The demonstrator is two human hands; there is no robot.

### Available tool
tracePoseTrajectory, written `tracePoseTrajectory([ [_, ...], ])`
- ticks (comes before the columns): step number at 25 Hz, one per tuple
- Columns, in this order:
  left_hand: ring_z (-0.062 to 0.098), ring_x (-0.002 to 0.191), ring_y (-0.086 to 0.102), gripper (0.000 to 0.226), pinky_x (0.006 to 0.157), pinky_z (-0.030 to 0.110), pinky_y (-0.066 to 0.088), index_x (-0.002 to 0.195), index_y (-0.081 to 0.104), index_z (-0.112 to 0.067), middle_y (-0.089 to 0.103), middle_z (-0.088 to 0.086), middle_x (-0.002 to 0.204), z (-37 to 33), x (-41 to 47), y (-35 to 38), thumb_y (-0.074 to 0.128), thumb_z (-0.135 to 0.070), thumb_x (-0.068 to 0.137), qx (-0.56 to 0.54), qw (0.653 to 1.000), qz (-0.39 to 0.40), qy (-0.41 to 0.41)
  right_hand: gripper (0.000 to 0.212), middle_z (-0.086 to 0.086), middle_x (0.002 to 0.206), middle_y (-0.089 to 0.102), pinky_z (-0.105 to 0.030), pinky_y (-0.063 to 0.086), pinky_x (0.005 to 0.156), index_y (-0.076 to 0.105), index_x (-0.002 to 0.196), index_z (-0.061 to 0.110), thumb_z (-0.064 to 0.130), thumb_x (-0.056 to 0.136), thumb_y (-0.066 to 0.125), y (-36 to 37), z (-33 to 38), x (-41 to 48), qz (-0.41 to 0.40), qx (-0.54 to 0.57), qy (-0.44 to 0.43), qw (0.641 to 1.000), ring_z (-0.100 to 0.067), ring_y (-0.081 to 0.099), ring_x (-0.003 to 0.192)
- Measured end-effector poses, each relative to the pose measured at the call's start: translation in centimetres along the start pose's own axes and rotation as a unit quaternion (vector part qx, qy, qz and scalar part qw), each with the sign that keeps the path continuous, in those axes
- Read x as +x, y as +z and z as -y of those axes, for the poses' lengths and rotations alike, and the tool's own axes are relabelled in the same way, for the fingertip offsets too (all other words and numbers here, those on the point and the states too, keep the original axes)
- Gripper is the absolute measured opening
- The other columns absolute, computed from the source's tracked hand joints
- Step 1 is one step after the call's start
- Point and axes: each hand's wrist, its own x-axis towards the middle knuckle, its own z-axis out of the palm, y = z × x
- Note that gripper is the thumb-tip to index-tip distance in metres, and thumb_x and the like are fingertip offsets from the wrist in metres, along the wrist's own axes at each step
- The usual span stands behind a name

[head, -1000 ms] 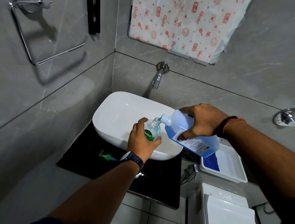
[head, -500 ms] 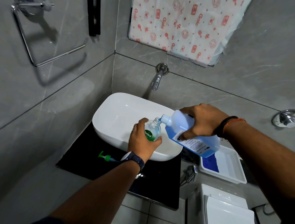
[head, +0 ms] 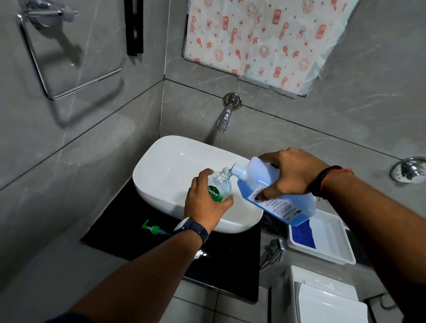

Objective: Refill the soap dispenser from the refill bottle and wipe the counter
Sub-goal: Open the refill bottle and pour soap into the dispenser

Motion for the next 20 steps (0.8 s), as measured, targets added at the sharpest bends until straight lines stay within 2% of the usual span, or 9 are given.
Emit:
tracePoseTrajectory([
  [6, 0.025, 0.103, 0.057, 0.073, 0.083, 0.034, 0.048, 0.119, 0.041, -0.031, 0.056, 0.0, 0.116, -0.2, 0.11, -0.01, 0.08, -0.037, 0.057, 0.001, 1.0, 0.001, 0.002, 0.09, 0.01, 0.084, 0.058, -0.024, 0.037, 0.056, 0.052, 0.127, 0.03, 0.075, 0.051, 0.068, -0.21, -0.07, -0.12, -0.004, -0.004, 0.0, 1.0, -0.018, 0.057, 0.074],
  [11, 0.024, 0.103, 0.057, 0.073, 0.083, 0.033, 0.047, 0.119, 0.041, -0.03, 0.055, -0.001, 0.115, -0.36, 0.18, -0.06, 0.08, -0.037, 0.058, -0.002, 1.0, 0.003, 0.006, 0.085, 0.009, 0.084, 0.062, -0.028, 0.041, 0.06, 0.055, 0.121, 0.033, 0.076, 0.049, 0.068, -0.38, -0.16, -0.32, -0.006, -0.005, 0.008, 1.0, -0.019, 0.059, 0.074],
  [20, 0.024, 0.103, 0.057, 0.073, 0.083, 0.035, 0.049, 0.119, 0.04, -0.031, 0.055, -0.001, 0.116, -0.82, 0.27, -0.06, 0.081, -0.038, 0.058, 0.0, 1.0, 0.007, 0.006, 0.089, 0.01, 0.084, 0.059, -0.022, 0.036, 0.053, 0.053, 0.125, 0.031, 0.074, 0.049, 0.069, -0.84, -0.19, -0.57, -0.009, 0.001, 0.009, 1.0, -0.018, 0.058, 0.074],
])
